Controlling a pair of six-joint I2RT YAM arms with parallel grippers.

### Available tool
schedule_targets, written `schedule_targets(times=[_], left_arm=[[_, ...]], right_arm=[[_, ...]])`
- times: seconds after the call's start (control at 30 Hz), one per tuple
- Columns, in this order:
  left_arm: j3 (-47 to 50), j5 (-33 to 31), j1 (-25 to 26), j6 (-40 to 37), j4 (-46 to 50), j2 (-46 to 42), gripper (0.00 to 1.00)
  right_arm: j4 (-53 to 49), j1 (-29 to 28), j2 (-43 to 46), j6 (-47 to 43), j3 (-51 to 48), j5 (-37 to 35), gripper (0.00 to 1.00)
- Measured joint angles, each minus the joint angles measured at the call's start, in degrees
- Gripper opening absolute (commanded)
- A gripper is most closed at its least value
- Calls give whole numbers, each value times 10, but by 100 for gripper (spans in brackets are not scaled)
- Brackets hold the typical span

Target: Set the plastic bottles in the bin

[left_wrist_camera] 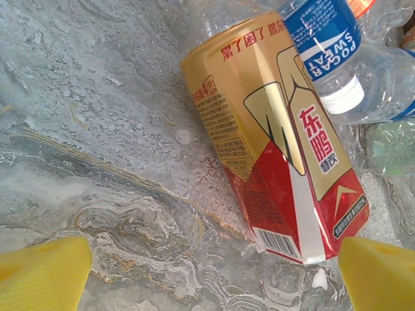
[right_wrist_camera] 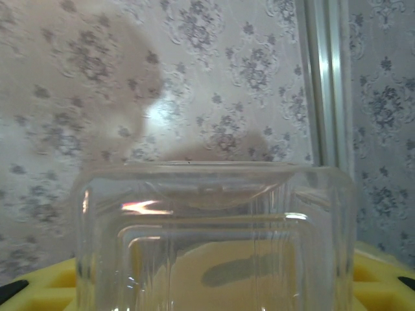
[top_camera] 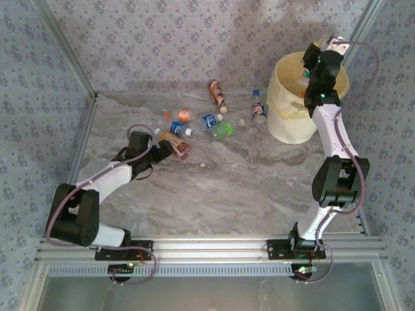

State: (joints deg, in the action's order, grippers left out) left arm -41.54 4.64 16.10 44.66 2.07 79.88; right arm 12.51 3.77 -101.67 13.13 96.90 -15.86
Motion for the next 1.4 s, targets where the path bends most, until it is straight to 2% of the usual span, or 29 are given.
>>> schedule_targets(times=[0.07,0.13,0.3,0.47,0.73,1.0,1.17,1.4], left_arm=[[0,-2,0,0,1,-5,98],[0,-4,0,0,4,-8,98],[0,-9,0,0,12,-8,98],[0,-13,0,0,12,-10,98],[0,-8,0,0,12,-11,98],[1,16,0,0,6,-11,98],[1,32,0,0,3,-10,98],[-2,29,4,-1,4,-7,98]], right_arm=[[1,5,-20,-13,19,-7,46],[-1,8,-38,-25,38,-14,54],[-4,10,-61,-42,57,-28,87],[-18,10,-60,-57,62,-27,100],[-56,10,1,-59,24,9,100],[-39,10,159,-35,-127,156,100],[17,5,262,11,-254,261,100],[-9,-34,423,33,-359,329,100]])
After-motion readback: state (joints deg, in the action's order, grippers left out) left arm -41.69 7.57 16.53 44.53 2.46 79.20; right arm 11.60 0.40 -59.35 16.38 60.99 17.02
